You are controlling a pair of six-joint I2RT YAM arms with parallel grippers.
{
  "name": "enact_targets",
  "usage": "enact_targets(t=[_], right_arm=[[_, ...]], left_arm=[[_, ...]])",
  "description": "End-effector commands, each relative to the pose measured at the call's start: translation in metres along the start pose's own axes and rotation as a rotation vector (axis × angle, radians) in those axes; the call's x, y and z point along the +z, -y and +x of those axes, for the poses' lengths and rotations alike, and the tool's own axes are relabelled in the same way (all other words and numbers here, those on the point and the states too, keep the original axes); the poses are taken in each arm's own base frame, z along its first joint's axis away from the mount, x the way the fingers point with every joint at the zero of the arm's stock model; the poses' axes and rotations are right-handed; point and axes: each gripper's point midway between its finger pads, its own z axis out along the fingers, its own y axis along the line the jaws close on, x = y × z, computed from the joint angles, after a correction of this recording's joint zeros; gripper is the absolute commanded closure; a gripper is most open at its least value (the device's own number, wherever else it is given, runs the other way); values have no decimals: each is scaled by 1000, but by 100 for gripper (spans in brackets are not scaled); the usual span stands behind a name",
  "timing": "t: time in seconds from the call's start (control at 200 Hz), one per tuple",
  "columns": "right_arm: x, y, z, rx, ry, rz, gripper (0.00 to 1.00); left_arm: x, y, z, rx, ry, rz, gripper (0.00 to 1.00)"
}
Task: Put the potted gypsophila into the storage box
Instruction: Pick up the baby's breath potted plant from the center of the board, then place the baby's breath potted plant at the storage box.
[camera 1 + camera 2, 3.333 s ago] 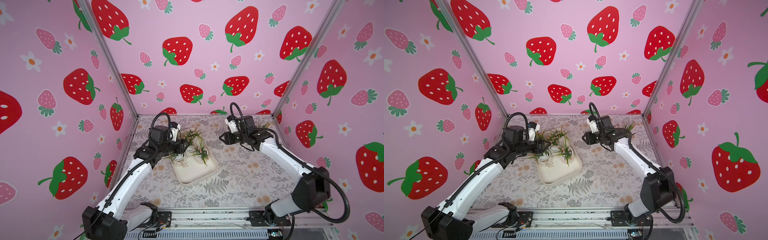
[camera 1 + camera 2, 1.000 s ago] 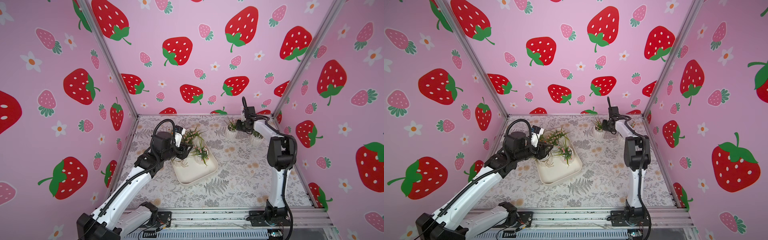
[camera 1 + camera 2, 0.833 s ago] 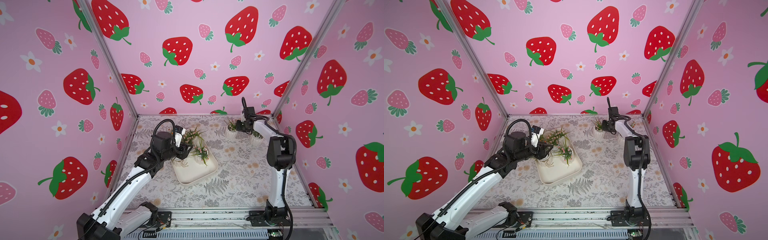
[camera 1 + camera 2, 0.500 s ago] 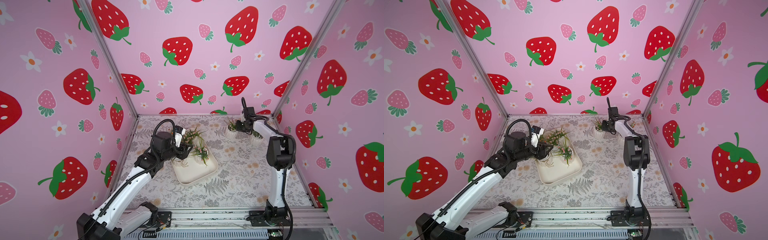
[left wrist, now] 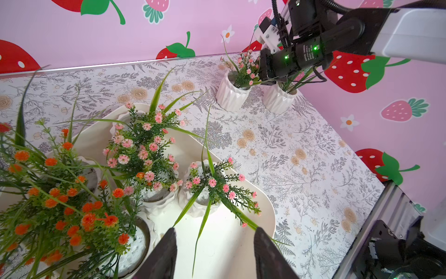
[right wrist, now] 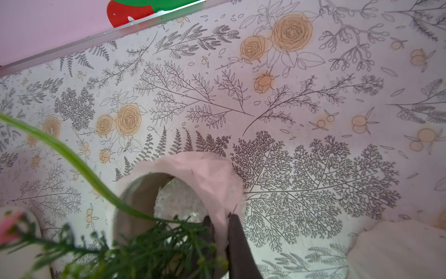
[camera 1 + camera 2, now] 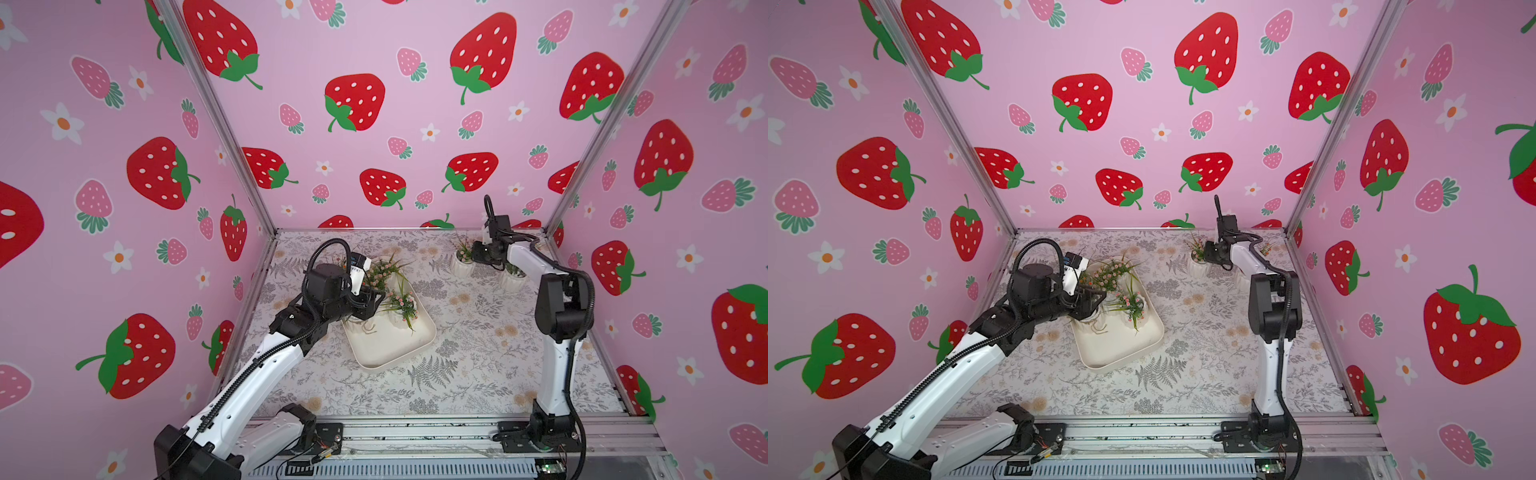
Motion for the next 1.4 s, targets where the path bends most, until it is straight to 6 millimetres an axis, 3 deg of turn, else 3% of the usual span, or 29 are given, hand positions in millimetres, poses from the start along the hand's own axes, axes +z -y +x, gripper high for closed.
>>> enact_targets(t=[0.0, 0.465, 0.921, 1.086, 1.396], right_arm=[[-22, -4, -1, -2, 16, -2, 100], [-85, -32, 15, -39, 65, -79, 100], [-168, -93, 68, -223, 50, -243, 100], [-199, -120, 87, -296, 48, -322, 100], [-248, -159, 120, -380, 34, -500, 100]], left_arm=[[-5, 2, -11, 16, 24, -4, 46], [-7, 0, -12, 7, 12, -20, 46], [-20, 9, -13, 7, -27, -9, 46], [-34, 14, -11, -33, -41, -36, 47], [-73, 9, 18, -149, -16, -88, 46]])
